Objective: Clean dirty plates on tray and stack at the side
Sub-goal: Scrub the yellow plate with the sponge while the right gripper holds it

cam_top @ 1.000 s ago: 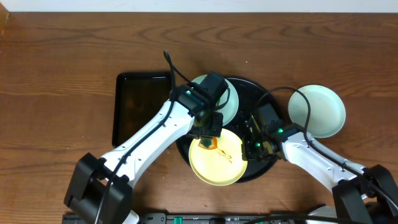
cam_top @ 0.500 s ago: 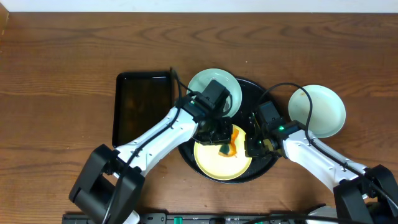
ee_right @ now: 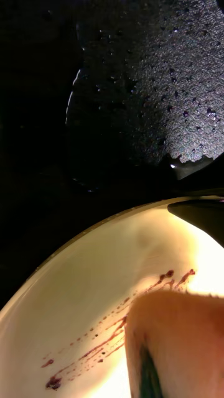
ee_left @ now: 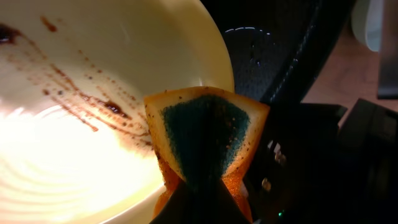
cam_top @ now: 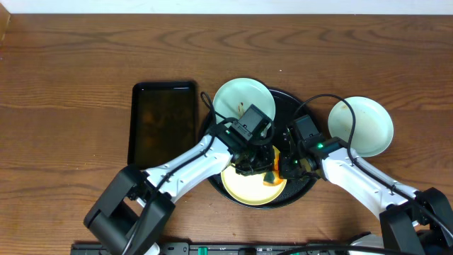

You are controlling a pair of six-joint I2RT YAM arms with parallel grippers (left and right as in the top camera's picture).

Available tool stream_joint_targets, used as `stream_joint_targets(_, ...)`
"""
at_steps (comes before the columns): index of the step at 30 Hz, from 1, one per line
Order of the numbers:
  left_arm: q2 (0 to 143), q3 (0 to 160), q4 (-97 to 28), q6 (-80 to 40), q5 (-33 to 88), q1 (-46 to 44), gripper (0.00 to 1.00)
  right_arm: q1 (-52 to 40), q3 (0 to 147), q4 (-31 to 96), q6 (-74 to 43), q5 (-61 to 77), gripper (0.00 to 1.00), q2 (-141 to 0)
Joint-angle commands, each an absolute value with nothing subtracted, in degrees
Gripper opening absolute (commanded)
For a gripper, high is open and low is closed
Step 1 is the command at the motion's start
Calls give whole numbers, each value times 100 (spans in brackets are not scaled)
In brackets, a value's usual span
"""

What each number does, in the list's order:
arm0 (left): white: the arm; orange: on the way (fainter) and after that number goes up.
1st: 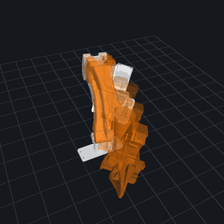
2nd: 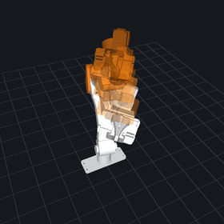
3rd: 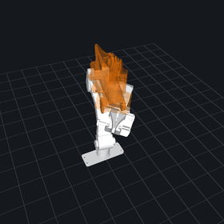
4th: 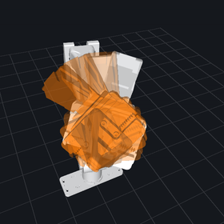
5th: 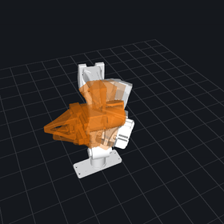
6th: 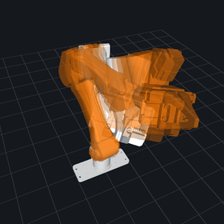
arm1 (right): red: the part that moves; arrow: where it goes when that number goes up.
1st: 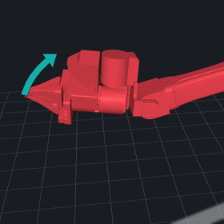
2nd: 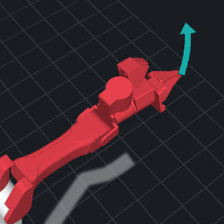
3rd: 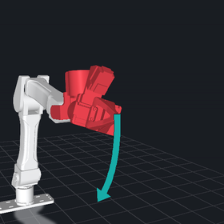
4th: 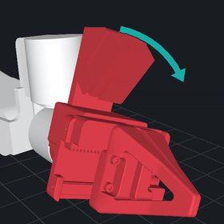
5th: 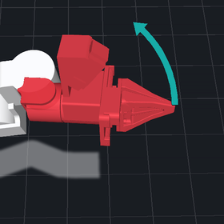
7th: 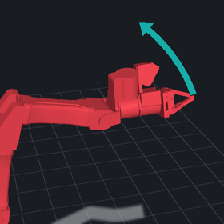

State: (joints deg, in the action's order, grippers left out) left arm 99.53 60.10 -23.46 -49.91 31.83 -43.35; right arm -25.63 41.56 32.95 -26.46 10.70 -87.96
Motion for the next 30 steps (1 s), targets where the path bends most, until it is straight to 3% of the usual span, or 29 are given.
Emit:
stream_joint_targets(1, 10154, 5948, -2182, -5290, 3083, -4423, 8, -2495, 4169, 3367, -2545, 690, 1, -8873)
stream_joint_targets(15, 10818, 5946, -2152, -5411, 2685, -4445, 8, -2495, 4169, 3369, -2545, 690, 1, -8873)
stream_joint_targets(26, 11146, 5946, -2539, -5218, 410, -3929, 8, -2495, 4167, 3538, -2543, 685, 1, -8873)
stream_joint_targets(30, 11142, 5953, -2506, -4866, 292, -3489, 8, -2495, 4167, 3564, -2541, 685, 1, -8873)
